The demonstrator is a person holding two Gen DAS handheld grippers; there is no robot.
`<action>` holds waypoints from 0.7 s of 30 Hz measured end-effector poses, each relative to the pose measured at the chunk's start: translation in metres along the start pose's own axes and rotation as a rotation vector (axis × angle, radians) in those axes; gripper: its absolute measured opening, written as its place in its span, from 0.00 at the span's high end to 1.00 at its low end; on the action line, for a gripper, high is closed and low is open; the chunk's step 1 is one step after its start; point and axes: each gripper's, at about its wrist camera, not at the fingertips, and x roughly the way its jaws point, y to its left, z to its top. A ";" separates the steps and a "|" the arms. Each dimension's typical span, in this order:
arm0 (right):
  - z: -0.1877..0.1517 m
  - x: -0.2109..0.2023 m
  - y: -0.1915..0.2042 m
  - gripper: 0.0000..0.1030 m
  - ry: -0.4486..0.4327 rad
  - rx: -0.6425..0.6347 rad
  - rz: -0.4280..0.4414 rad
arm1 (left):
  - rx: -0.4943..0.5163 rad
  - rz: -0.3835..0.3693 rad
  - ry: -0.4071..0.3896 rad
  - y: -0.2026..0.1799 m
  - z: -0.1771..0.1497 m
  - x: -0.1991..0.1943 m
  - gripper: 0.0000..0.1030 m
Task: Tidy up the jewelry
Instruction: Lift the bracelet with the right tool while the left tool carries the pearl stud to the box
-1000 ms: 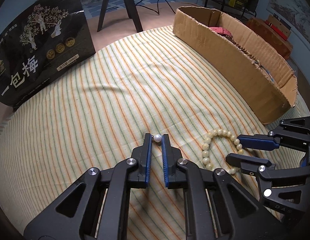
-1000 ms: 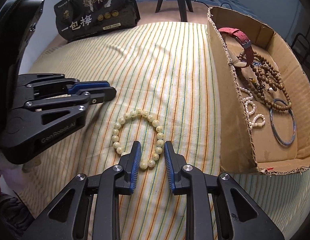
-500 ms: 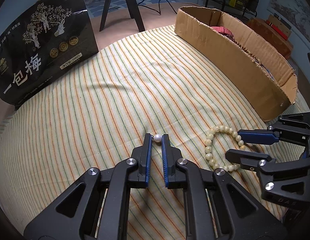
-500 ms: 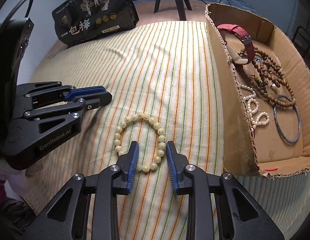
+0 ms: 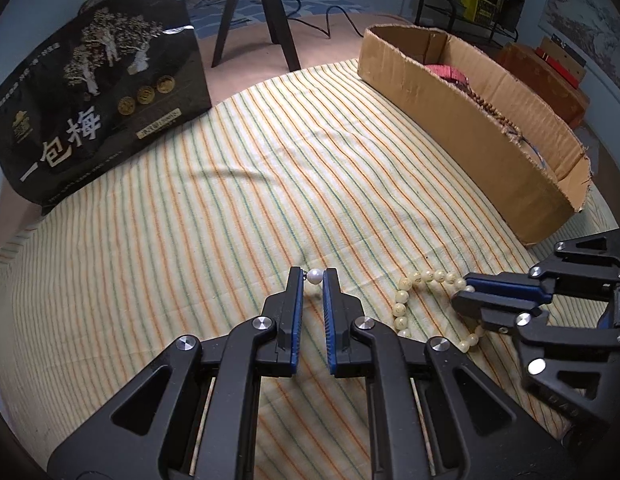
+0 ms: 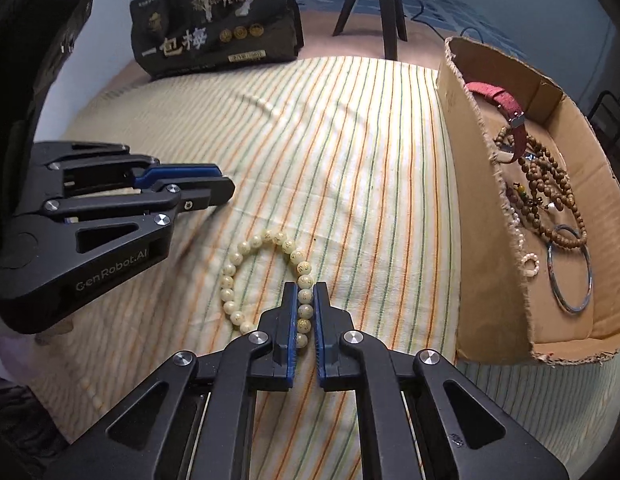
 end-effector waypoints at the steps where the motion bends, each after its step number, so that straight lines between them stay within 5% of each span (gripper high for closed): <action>1: 0.000 -0.004 0.000 0.94 -0.010 -0.001 0.003 | -0.004 0.000 -0.007 0.001 0.000 -0.003 0.92; 21: 0.006 -0.095 -0.010 0.94 -0.203 0.018 0.050 | -0.113 -0.030 -0.191 0.000 0.022 -0.074 0.92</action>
